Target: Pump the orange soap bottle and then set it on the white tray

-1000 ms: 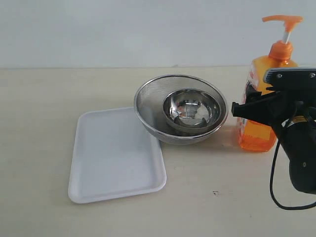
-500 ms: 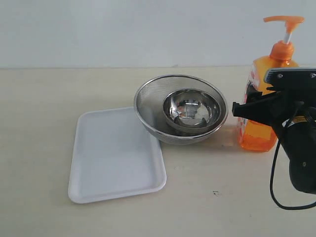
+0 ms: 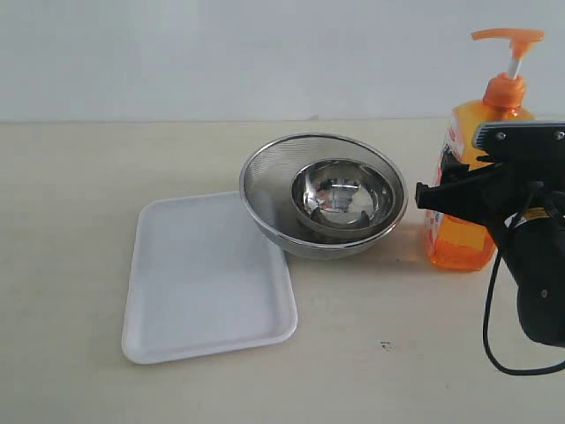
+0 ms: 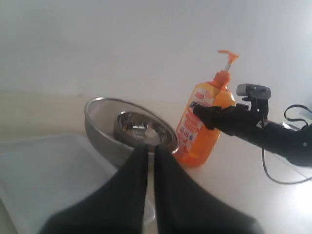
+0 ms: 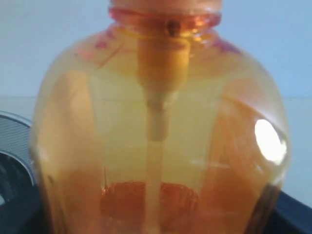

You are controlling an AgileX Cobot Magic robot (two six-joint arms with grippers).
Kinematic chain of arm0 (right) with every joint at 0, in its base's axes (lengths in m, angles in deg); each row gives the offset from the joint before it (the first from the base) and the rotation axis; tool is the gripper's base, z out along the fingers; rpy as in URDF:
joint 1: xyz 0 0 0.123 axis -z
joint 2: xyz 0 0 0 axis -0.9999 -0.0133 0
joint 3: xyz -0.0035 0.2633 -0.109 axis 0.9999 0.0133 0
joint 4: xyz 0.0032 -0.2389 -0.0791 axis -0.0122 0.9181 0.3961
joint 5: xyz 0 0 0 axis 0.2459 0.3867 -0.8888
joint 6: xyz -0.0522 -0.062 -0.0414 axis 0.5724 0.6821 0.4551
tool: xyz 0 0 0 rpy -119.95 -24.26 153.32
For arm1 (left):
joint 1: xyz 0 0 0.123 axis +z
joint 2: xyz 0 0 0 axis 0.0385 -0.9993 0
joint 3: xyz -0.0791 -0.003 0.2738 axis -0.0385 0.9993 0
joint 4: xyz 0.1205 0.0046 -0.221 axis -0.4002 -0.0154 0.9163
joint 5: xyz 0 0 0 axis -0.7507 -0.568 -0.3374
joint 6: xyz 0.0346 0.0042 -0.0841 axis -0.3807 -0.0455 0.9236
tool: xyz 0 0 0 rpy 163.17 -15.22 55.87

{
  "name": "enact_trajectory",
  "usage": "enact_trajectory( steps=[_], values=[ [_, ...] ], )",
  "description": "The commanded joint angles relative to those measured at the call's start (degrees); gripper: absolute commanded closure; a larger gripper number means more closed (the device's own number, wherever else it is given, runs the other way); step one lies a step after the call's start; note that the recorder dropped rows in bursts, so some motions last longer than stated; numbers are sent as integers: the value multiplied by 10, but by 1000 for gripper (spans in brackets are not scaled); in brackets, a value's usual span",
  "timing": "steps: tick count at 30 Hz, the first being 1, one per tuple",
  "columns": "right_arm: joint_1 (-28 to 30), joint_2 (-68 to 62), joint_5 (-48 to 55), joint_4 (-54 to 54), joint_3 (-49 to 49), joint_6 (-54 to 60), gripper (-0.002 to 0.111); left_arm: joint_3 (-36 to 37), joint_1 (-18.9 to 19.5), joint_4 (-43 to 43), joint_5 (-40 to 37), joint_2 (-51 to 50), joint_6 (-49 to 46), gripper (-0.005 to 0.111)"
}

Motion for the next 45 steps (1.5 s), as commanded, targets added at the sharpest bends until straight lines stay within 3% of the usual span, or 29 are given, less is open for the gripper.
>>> enact_trajectory(
  steps=[1, 9, 16, 22, 26, 31, 45],
  values=[
    [0, 3, 7, -7, -1, 5, 108, 3, -3, 1, -48, -84, 0, 102],
    [0, 3, 7, -7, -1, 5, 108, -51, -3, 4, -80, -282, -54, 102],
    [0, 3, 9, -7, -1, 5, 108, -190, -3, -26, -175, -484, -90, 102],
    [0, 3, 15, -7, -1, 5, 108, -264, -3, -188, -218, -685, -47, 102],
    [0, 3, 15, -7, -1, 3, 108, -317, -3, -272, -176, -805, -45, 102],
    [0, 3, 18, -7, -1, 3, 108, -336, -3, -293, -144, -864, -45, 102],
    [0, 3, 13, -7, -1, 2, 108, -336, -3, -337, -140, -899, -40, 102]
  ],
)
